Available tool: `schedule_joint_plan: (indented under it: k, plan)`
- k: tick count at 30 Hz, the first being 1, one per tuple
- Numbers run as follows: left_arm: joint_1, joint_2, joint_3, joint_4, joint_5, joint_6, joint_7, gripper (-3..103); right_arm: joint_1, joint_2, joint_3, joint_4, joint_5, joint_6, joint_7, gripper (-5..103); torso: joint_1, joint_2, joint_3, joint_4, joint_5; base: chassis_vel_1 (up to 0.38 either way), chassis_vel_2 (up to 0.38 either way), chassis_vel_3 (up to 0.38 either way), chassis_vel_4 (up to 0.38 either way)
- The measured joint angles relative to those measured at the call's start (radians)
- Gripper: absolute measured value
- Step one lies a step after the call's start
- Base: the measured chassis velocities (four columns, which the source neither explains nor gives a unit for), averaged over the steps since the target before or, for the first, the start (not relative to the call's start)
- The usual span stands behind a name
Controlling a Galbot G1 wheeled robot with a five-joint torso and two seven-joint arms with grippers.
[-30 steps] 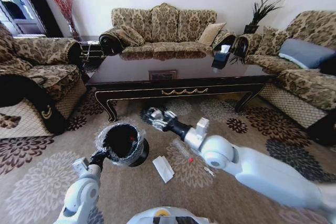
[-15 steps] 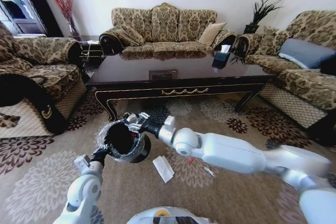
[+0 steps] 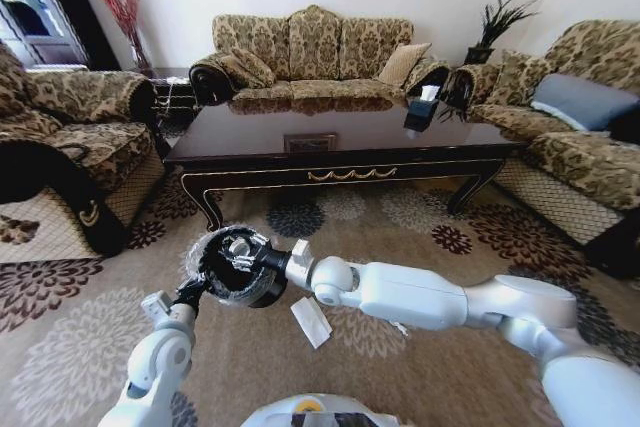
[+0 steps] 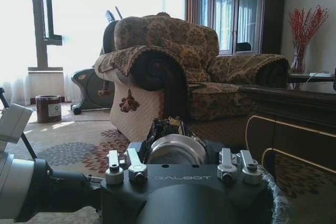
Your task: Move to the front of the table and pick up the trash from the floor, then place it into the trash bin.
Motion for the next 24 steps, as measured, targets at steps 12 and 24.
schedule_joint_plan:
  k: [12,24]
  plan:
    - [0.002,0.0,-0.003,0.005,-0.007,0.0,0.0,3,0.014,0.013,0.036,-0.001,0.029,0.007,0.01,100,0.0,0.0,0.0,0.0002,0.0,0.0,0.0,0.0,0.0]
    - [0.028,0.016,-0.071,-0.049,-0.102,0.011,-0.035,3,-0.125,-0.138,0.378,0.017,0.097,-0.18,0.213,100,0.0,0.0,0.0,0.0001,0.0002,0.0,0.0,0.0,0.0]
